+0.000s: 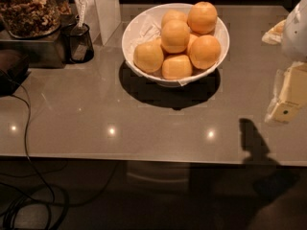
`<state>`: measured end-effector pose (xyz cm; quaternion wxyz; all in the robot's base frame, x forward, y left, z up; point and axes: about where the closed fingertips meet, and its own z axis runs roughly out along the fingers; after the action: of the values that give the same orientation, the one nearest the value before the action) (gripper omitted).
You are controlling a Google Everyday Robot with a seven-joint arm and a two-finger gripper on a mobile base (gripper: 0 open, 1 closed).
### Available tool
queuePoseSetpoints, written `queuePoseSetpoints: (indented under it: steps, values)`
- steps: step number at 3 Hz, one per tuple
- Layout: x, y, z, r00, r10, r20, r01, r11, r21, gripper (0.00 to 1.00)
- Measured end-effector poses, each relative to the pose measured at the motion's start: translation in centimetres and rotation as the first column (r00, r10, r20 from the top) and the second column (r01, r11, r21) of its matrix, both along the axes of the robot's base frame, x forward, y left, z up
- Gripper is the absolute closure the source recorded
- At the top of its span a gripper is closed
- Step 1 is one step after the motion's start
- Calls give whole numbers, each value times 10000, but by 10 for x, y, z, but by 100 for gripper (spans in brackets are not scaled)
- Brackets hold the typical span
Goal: Pick orange from white bowl
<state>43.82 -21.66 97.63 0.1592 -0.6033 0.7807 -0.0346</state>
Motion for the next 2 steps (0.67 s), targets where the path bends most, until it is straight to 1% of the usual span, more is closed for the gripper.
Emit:
queuePoseSetpoints:
  steps: [1,2]
  values:
    - [0,0,0,10000,-3,3,3,10000,5,0]
    - [5,-1,2,9998,-128,118,125,9996,239,0]
